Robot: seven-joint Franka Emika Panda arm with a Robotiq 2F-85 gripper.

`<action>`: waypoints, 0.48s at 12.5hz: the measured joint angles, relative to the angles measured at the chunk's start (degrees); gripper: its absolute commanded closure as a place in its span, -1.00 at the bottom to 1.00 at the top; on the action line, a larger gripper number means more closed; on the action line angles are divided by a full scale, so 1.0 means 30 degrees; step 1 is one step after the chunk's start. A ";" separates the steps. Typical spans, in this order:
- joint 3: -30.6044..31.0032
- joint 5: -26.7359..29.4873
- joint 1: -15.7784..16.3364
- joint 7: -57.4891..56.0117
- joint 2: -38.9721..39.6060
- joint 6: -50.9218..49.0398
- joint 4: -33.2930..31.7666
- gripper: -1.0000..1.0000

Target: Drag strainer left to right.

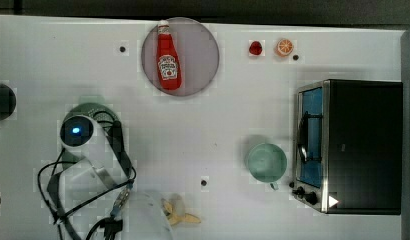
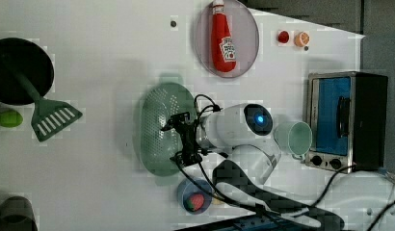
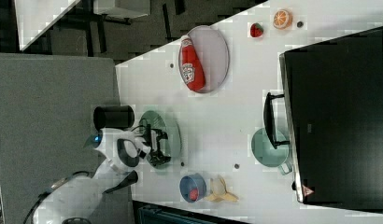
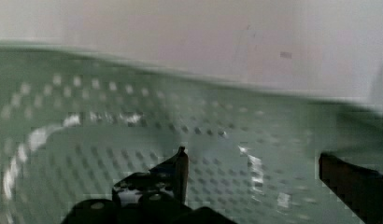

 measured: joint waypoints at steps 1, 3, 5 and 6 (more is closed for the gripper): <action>-0.0373 -0.0385 0.0098 0.0037 0.0233 0.0289 -0.0037 -1.00; -0.0839 -0.0485 0.0316 0.0037 0.0112 0.0569 -0.0037 -1.00; -0.1250 -0.0511 0.0539 0.0037 0.0019 0.0774 0.0000 -1.00; -0.1362 -0.0632 0.0534 0.0037 -0.0009 0.0643 0.0000 -1.00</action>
